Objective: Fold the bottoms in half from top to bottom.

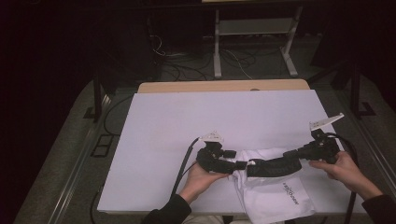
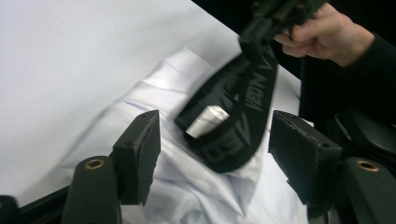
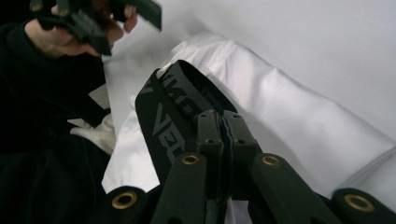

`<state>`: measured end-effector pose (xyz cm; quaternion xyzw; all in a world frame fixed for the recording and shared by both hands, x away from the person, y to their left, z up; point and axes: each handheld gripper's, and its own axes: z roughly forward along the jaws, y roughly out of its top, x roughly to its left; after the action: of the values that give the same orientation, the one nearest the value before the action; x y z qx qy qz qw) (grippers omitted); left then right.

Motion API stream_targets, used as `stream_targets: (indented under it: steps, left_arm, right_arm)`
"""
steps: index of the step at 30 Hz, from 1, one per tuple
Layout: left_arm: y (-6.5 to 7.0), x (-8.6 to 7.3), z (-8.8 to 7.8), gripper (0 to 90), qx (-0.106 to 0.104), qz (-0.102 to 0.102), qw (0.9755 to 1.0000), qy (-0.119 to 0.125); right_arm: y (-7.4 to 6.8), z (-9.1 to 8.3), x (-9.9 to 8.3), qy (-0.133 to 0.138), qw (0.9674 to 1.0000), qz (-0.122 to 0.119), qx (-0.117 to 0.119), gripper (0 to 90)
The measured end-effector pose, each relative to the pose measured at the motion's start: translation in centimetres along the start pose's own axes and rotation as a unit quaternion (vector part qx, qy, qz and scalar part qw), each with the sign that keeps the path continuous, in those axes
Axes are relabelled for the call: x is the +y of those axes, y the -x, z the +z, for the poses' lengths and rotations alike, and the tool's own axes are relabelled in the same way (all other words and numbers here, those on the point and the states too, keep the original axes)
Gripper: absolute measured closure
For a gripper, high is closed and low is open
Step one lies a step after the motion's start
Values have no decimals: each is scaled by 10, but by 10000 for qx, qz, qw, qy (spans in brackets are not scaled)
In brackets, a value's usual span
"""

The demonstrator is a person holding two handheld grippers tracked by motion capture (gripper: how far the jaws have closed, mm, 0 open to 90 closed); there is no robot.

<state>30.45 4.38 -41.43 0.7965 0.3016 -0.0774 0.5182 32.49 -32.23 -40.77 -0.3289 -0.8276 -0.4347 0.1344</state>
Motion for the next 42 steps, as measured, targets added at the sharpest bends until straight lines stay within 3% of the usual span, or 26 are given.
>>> stream_targets:
  steps: [11, 18, 25, 30, 38, 42]
  left_arm:
    - [-16, 5, 0, 178, 360, 22, 9993, 109]
    - [-21, 10, -2, 165, 537, 133, 9983, 198]
    - [-25, 12, -4, 165, 646, 93, 9975, 282]
    - [-26, 12, -4, 165, 672, 104, 9973, 283]
    - [-27, 12, -5, 165, 687, 115, 9971, 297]
    - [-27, 12, -4, 165, 678, 109, 9972, 298]
  right_arm:
    - [-10, 1, -7, -311, 9994, -111, 122, 846]
    - [-15, 5, -14, -669, 9974, -130, 215, 841]
    - [-22, 5, -22, -972, 9947, -232, 248, 841]
    - [-26, 5, -27, -1183, 9919, -333, 313, 842]
    - [-32, 7, -35, -1607, 9843, -552, 487, 835]
    - [-33, 7, -40, -1671, 9831, -559, 490, 830]
